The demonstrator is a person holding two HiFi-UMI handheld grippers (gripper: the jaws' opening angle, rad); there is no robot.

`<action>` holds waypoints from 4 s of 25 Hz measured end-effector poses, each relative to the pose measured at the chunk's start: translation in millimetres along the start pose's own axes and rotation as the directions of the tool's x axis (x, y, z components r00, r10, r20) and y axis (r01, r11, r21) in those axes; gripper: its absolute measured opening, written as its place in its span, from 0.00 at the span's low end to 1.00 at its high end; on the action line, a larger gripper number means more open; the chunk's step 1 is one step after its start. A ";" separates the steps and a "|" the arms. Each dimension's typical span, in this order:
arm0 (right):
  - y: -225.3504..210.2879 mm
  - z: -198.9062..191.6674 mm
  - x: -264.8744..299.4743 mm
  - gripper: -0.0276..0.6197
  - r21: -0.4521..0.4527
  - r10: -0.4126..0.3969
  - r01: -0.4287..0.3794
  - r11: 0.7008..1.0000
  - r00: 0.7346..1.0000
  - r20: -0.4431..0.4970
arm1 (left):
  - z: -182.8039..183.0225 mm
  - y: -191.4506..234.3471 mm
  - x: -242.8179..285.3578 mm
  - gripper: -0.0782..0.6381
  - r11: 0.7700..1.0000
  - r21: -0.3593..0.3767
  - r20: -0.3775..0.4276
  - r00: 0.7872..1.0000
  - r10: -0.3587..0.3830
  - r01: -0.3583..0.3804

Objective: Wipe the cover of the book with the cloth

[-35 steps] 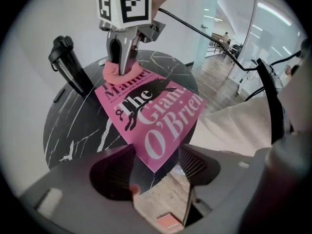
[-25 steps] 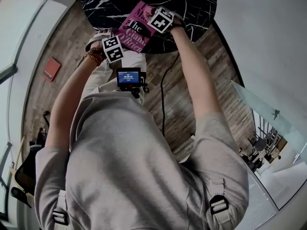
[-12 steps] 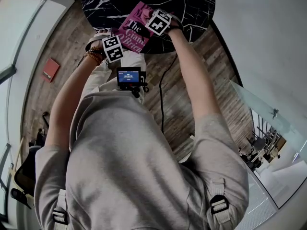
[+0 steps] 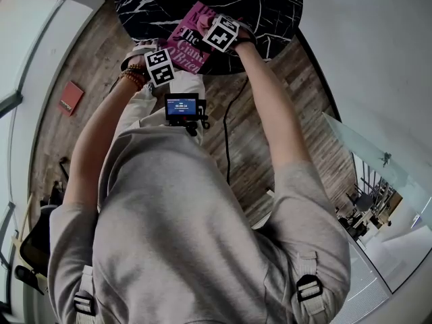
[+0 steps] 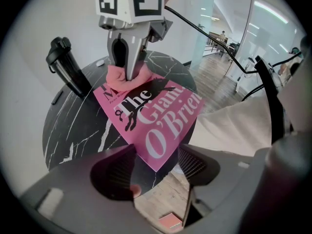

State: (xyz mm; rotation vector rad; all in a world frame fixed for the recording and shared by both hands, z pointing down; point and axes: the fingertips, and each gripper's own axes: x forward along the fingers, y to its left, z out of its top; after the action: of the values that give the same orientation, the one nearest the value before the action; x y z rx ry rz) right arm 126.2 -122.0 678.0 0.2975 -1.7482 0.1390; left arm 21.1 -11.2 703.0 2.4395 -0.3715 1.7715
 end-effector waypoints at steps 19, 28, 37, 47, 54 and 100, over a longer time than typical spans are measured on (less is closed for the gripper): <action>21.8 3.7 0.5 0.18 -0.015 0.013 -0.013 1.000 1.000 0.003 | 0.4 1.3 1.1 0.50 1.000 0.007 0.001 1.000 0.005 -0.005; 34.0 4.3 1.6 0.18 -0.016 0.022 -0.022 1.000 1.000 0.000 | 0.8 1.6 2.7 0.50 1.000 0.005 0.005 1.000 0.007 -0.007; 45.7 6.6 1.0 0.18 -0.009 0.024 -0.024 1.000 1.000 0.006 | 1.5 2.7 3.0 0.49 1.000 0.020 0.003 1.000 0.016 -0.016; 57.7 8.3 0.9 0.18 -0.004 0.036 -0.036 0.999 0.999 0.009 | 1.8 2.7 3.7 0.49 0.999 0.029 0.004 1.000 0.017 -0.017; 67.2 11.7 0.1 0.18 -0.004 0.040 -0.040 0.999 0.999 0.015 | 1.1 3.0 3.4 0.49 0.999 0.038 0.012 1.000 0.023 -0.024; 173.9 33.6 -14.9 0.20 -0.153 0.470 -0.455 0.877 0.879 0.081 | 2.2 0.8 -1.2 0.48 0.998 0.052 0.048 0.998 0.037 -0.039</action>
State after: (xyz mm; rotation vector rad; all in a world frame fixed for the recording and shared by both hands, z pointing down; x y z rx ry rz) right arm 49.2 38.0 669.1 -0.2222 -1.9097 0.3596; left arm 22.6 -12.3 701.2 2.5308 -0.3833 1.7630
